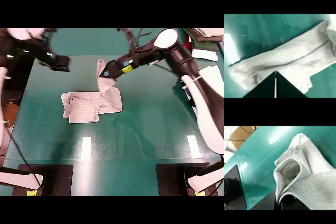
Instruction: Fold the shirts.
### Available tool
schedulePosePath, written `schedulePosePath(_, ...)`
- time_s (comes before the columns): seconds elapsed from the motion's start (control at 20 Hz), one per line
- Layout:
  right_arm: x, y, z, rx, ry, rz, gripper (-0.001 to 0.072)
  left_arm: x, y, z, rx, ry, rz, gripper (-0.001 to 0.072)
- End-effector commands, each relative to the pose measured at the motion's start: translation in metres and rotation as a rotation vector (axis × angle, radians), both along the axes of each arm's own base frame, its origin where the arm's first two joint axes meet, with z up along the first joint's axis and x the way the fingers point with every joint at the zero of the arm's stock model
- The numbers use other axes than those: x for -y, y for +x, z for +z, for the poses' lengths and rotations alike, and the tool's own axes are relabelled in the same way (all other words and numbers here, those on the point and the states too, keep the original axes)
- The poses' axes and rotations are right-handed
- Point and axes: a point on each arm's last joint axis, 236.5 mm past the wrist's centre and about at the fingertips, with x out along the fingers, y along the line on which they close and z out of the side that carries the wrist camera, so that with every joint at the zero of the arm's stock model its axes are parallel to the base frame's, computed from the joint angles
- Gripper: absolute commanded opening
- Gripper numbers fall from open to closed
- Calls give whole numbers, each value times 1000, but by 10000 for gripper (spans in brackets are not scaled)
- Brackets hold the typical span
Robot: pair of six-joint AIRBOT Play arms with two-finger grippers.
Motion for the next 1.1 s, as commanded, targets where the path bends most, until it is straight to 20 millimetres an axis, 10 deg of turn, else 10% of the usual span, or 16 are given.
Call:
schedulePosePath(0.0,-42,-1,-23,28,16,10,10,-65,-19,47,74,59,120,20)
schedulePosePath(0.3,-142,-25,-57,121,58,129,33,-76,-28,65,103,49,145,21)
schedulePosePath(0.4,-164,-34,-78,106,62,114,536,-74,-28,65,102,43,142,21)
schedulePosePath(0.5,-164,-37,-87,97,52,91,598,-74,-31,64,92,44,139,21)
schedulePosePath(0.75,-67,-22,-86,-28,-102,73,513,-73,-36,61,68,47,133,21)
schedulePosePath(1.05,95,20,-150,-316,-232,-235,514,-68,-35,63,74,26,125,21)
